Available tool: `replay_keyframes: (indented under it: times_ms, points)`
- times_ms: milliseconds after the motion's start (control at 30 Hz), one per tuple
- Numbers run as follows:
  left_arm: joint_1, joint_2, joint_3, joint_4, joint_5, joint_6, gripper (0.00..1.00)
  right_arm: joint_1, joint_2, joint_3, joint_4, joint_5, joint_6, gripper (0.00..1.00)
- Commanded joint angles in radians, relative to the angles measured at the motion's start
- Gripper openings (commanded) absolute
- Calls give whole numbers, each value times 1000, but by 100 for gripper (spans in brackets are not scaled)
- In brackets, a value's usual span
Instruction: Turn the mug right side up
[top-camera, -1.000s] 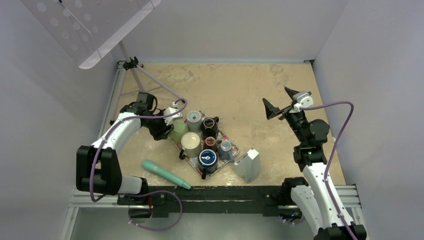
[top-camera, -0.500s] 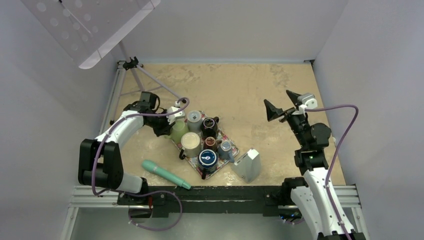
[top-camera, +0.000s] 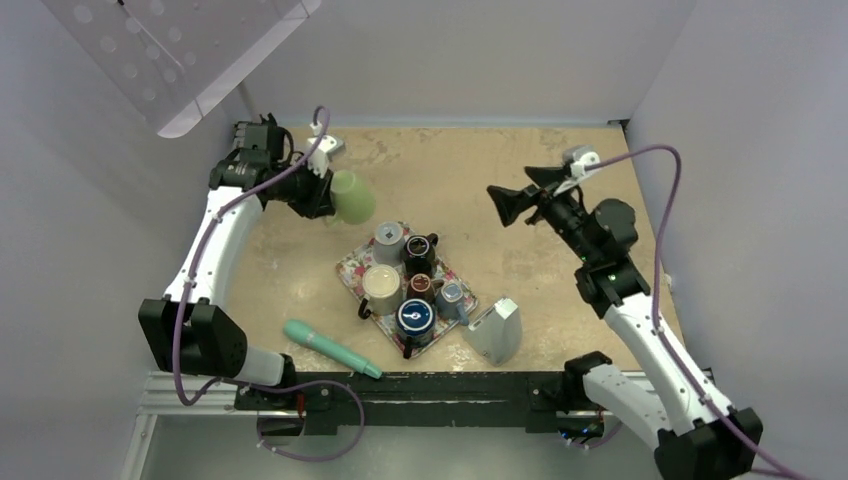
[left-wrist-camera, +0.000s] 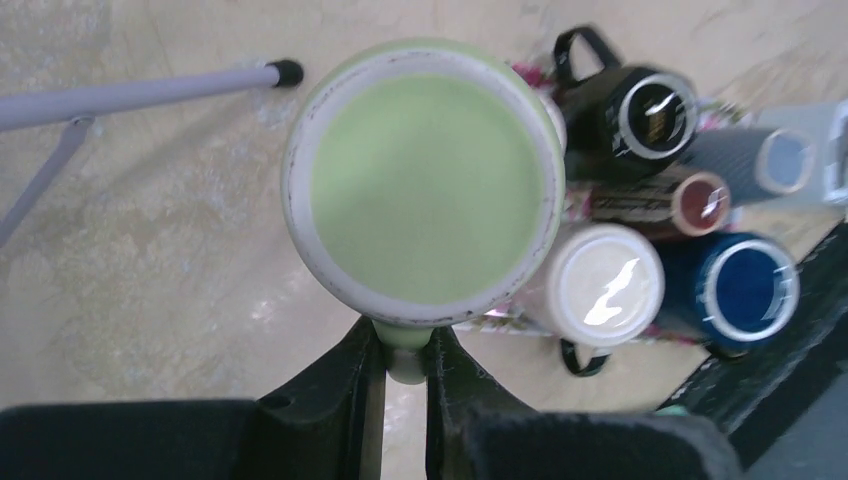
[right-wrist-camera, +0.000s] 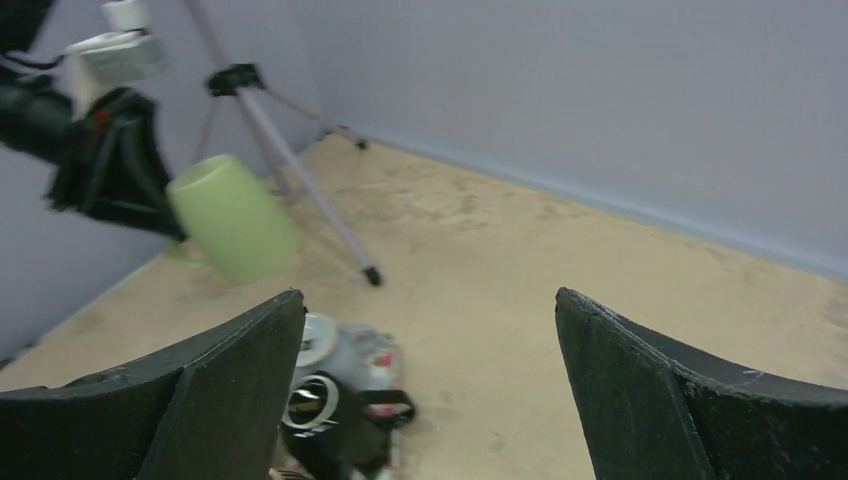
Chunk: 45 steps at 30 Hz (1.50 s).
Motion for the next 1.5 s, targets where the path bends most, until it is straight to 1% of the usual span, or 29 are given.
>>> replay_keyframes:
  times_ms: [0,33,100,233,333,433,500,600,667,733,900,967,1067,1167,1233,1367,1467]
  points:
    - [-3,-32,164,30,218,-355,0,168,148,163,22,-40,135,99]
    - [-4,-21,200,42,272,-411,0,179,209,191,58,-122,193,99]
    - [-7,-2,255,83,342,-554,0,193,282,231,140,-243,309,99]
    - [-16,21,298,217,402,-762,0,196,376,241,361,-356,545,99]
    - [-37,31,319,267,417,-822,0,213,440,252,469,-385,693,99]
    - [-56,27,307,286,426,-850,0,256,494,276,573,-394,766,99]
    - [-66,18,285,308,428,-866,0,278,529,299,608,-391,791,97]
    - [-72,6,256,352,455,-916,0,284,594,332,578,-372,809,92]
    - [-76,-5,244,365,472,-917,0,283,624,358,537,-357,801,89]
    - [-77,-17,217,366,476,-904,0,285,646,381,508,-347,784,88]
    - [-79,-42,156,371,489,-893,0,283,683,438,502,-322,791,87]
    - [-80,-44,151,375,489,-890,0,284,694,448,496,-306,795,85]
    - [-80,-39,164,376,456,-880,0,283,698,463,423,-309,776,84]
    - [-78,-12,211,318,390,-831,0,281,646,414,348,-273,726,84]
    - [-78,-6,225,323,387,-842,0,278,596,370,295,-247,711,85]
    - [-78,-3,235,351,409,-881,0,266,556,285,293,-231,739,88]
    - [-80,-10,226,354,424,-890,0,266,585,289,308,-218,753,93]
